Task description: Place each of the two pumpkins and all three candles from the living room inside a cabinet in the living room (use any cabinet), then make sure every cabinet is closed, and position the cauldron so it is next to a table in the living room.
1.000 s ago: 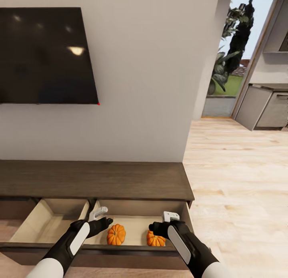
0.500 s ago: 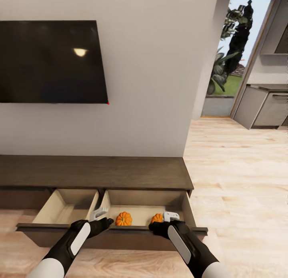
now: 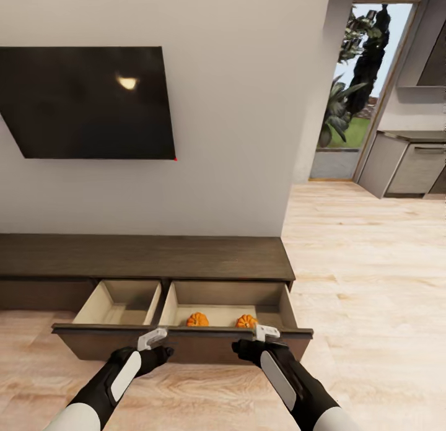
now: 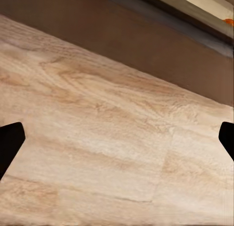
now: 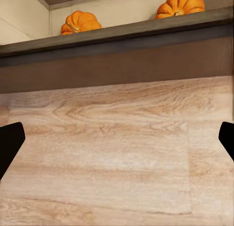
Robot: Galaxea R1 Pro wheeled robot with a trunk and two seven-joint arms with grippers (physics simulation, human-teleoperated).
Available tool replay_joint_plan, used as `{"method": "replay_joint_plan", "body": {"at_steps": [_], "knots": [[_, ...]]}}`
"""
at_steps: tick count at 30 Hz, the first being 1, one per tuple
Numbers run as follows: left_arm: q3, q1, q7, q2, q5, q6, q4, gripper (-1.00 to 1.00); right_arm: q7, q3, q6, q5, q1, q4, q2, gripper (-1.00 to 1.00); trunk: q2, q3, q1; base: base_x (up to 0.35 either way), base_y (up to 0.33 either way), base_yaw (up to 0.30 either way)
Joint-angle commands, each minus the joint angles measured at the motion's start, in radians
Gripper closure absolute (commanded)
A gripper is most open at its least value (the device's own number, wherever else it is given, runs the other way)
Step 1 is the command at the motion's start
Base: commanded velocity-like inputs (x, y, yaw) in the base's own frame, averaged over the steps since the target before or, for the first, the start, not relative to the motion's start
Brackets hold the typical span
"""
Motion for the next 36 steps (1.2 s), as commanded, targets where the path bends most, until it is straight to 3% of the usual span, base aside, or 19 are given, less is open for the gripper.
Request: {"method": "replay_joint_plan", "body": {"at_steps": [1, 2, 3, 8, 10, 14, 25, 32, 36], "knots": [[-0.007, 0.0, 0.018, 0.001, 0.009, -0.008, 0.003, -1.0, -0.01, 0.004, -0.016, -0.01, 0.001, 0.001, -0.002, -1.0, 0.007, 0.002, -0.005, -0.296, 0.001, 0.0], [-0.008, 0.0, 0.024, 0.001, 0.009, -0.023, 0.007, -1.0, -0.009, 0.005, -0.032, -0.01, 0.002, 0.003, -0.003, -1.0, 0.007, 0.002, -0.005, -0.271, 0.001, 0.0], [-0.011, 0.001, 0.032, 0.0, 0.01, -0.088, 0.027, -1.0, -0.008, 0.007, -0.077, -0.005, 0.004, 0.02, -0.003, -1.0, 0.007, 0.002, -0.005, -0.08, 0.0, 0.0], [-0.015, 0.004, 0.033, 0.0, 0.009, -0.226, 0.118, -1.0, -0.008, 0.008, -0.105, -0.003, 0.005, 0.042, -0.002, -1.0, 0.007, 0.002, -0.005, -0.026, 0.0, 0.0], [-0.024, 0.004, 0.032, 0.0, 0.009, -0.32, 0.163, -1.0, -0.007, 0.008, -0.121, -0.003, 0.006, 0.05, -0.002, -1.0, 0.007, 0.002, -0.005, -0.006, 0.0, 0.0], [-0.046, 0.005, 0.031, 0.0, 0.01, -0.406, 0.197, -1.0, -0.006, 0.008, -0.163, -0.002, 0.006, 0.087, -0.001, -1.0, 0.0, -0.001, -0.001, -0.002, 0.0, 0.0], [-0.102, 0.01, 0.032, -0.001, 0.013, -0.447, 0.213, -1.0, -0.006, 0.079, -0.309, -0.001, 0.006, 0.225, 0.0, -1.0, -0.007, -0.004, 0.003, 0.0, 0.0, 0.0], [-0.107, 0.011, 0.032, -0.002, 0.012, -0.452, 0.215, -1.0, -0.003, 0.086, -0.401, 0.0, 0.006, 0.32, 0.001, -1.0, -0.007, -0.004, 0.003, 0.0, 0.0, 0.0], [-0.108, 0.011, 0.032, -0.001, 0.013, -0.47, 0.215, -1.0, 0.025, 0.087, -0.467, 0.001, 0.006, 0.365, 0.001, -1.0, -0.035, -0.017, 0.018, 0.0, 0.0, 0.0]]}}
